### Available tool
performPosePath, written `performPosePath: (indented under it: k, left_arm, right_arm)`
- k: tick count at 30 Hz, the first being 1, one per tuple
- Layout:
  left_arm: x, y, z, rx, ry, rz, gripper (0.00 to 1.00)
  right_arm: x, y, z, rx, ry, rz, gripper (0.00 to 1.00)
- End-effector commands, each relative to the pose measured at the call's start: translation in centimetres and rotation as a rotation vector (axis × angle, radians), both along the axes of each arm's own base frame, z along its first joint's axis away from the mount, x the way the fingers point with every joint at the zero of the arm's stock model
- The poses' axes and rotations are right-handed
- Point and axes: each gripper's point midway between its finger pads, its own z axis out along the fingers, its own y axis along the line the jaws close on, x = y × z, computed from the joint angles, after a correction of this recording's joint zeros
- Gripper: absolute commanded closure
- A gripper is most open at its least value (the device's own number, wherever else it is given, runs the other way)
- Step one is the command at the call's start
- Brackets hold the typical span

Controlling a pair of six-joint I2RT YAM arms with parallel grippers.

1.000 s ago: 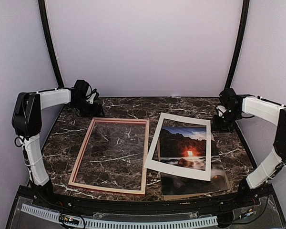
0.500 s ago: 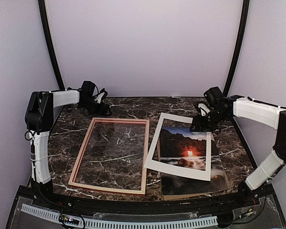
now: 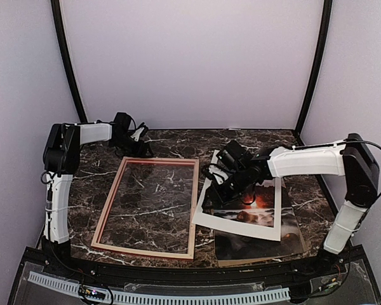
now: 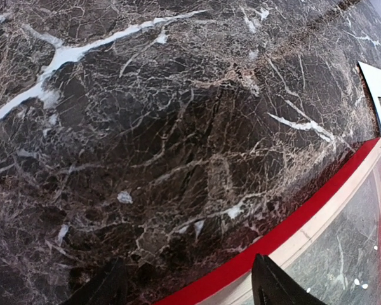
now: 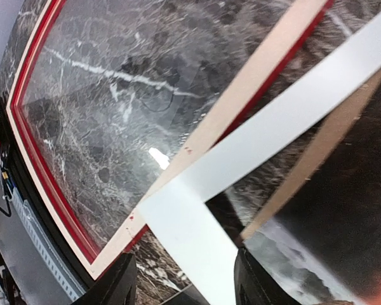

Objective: Put the photo into the frame
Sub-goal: Move the mat board to the center of the board.

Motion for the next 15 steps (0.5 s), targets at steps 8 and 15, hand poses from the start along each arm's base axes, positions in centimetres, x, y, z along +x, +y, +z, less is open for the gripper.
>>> performPosePath:
  k: [8,15]
  left_arm:
    - [-1.2,1.3,-1.0,0.068,0.073,0.069,0.41]
    - [-2.2,3.0,-2.2,0.132,0.121,0.141,0.43]
  right_arm:
    - [-7.0,4.3,-2.3,0.002,0.079,0.170,0.49]
    - [-7.6,1.3,-6.2,-0.123,0.113,0.115,0.50]
